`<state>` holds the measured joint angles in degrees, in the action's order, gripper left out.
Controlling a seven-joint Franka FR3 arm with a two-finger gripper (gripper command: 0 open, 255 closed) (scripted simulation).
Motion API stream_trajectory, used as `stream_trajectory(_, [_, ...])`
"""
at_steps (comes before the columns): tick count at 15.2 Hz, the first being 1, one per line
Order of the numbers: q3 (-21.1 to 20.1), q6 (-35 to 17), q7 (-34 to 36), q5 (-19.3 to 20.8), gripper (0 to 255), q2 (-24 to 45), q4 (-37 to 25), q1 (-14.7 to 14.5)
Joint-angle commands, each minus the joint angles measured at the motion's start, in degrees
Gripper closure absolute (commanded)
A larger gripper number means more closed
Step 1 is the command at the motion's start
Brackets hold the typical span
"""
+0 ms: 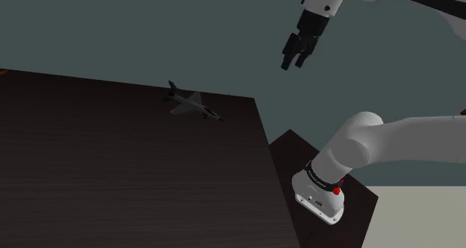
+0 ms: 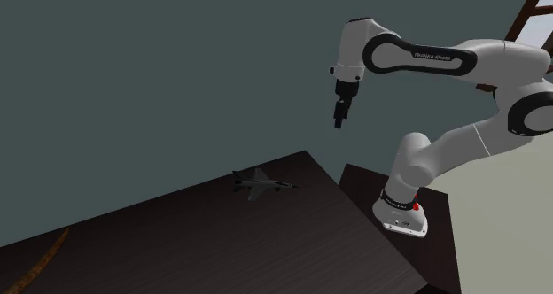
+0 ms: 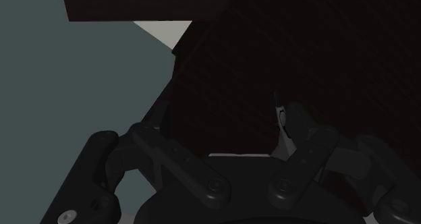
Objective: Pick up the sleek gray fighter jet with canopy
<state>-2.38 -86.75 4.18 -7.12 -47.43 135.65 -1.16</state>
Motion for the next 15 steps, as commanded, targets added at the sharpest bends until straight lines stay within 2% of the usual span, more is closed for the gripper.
stream_trajectory(1, [0.0,0.0,0.0,0.0,0,0.0,0.0,0.0])
stream_trajectory(8, [-6.08,-14.93,1.34,-1.43,0,6.99,4.88,-2.2])
stream_trajectory(15, [-12.4,-29.71,3.64,-0.84,0,17.94,5.85,-3.38])
